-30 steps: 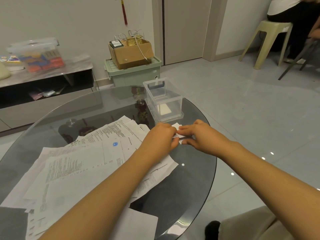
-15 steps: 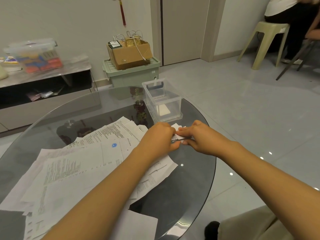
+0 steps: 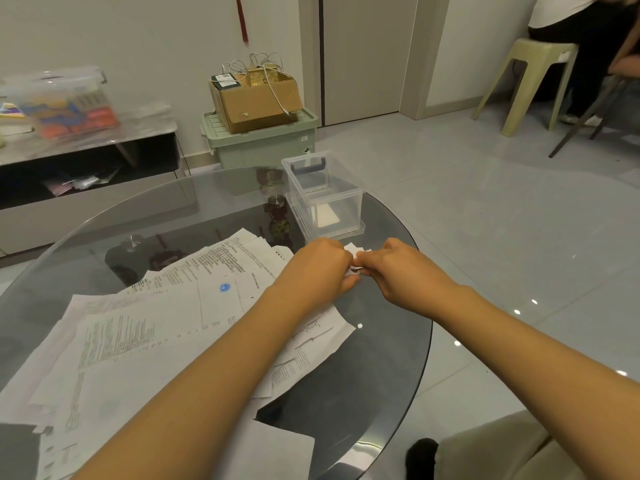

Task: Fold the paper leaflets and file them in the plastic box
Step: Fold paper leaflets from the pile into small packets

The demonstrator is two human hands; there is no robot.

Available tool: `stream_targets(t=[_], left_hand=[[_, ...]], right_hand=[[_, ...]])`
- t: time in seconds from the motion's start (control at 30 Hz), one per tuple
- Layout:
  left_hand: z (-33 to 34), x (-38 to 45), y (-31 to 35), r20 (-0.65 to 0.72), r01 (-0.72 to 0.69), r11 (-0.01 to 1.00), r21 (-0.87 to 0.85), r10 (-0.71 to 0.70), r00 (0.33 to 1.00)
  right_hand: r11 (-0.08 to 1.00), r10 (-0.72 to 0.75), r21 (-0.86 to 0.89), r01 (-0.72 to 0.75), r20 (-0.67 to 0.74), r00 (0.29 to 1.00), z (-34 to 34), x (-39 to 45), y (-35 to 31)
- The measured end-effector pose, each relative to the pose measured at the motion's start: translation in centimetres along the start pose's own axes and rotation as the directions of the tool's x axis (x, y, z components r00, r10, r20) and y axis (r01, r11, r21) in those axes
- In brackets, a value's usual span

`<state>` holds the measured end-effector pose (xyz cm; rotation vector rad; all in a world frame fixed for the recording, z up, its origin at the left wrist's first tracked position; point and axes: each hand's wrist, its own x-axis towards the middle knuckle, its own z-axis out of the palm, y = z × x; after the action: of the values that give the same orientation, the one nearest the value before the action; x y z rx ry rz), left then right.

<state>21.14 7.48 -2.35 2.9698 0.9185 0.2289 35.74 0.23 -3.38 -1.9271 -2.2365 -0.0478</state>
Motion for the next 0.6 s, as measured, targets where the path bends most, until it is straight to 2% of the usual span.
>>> stream_targets(t=[0.13, 0.2, 0.23, 0.3, 0.37, 0.47, 0.53, 0.57, 0.6], left_hand=[[0.3, -0.1, 0.3, -0.071, -0.001, 0.998, 0.068, 0.005, 0.997], [-0.2, -0.2, 0.6, -0.137, -0.057, 0.996, 0.066, 0.066, 0.988], [-0.4, -0.2, 0.6, -0.171, -0.102, 0.991, 0.083, 0.115, 0.979], [-0.6, -0.4, 0.5, -0.225, -0.101, 0.994, 0.047, 0.109, 0.968], [-1.1, -0.6, 0.2, -0.238, -0.039, 0.992, -0.117, 0.01, 0.971], [-2.2, -1.1, -0.7, -0.163, 0.053, 0.944, -0.324, -0.111, 0.98], [-2.5, -1.2, -0.9, -0.09, 0.078, 0.921, -0.382, -0.121, 0.989], [-2.5, -1.3, -0.8, -0.044, 0.093, 0.919, -0.383, -0.119, 0.992], [-2.3, -1.3, -0.6, -0.009, 0.101, 0.922, -0.374, -0.112, 0.994]], right_hand=[[1.0, 0.019, 0.006, -0.019, 0.016, 1.0, -0.1, -0.1, 0.1], [0.998, 0.055, 0.03, -0.055, 0.019, 0.998, -0.1, -0.3, 0.0], [0.996, 0.076, 0.042, -0.076, -0.007, 0.997, -0.1, -0.3, -0.1], [0.981, 0.146, 0.146, -0.131, -0.103, 0.984, -0.2, -0.4, -0.4], [0.903, 0.274, 0.381, -0.2, -0.152, 0.95, -0.5, -0.3, -0.5], [0.67, 0.409, 0.698, -0.251, -0.065, 0.91, -1.2, -0.2, -1.0], [0.544, 0.443, 0.785, -0.297, 0.032, 0.896, -1.4, -0.4, -1.5], [0.544, 0.447, 0.77, -0.333, 0.069, 0.892, -1.3, -0.4, -1.6], [0.589, 0.444, 0.719, -0.369, 0.094, 0.891, -1.2, -0.4, -1.7]])
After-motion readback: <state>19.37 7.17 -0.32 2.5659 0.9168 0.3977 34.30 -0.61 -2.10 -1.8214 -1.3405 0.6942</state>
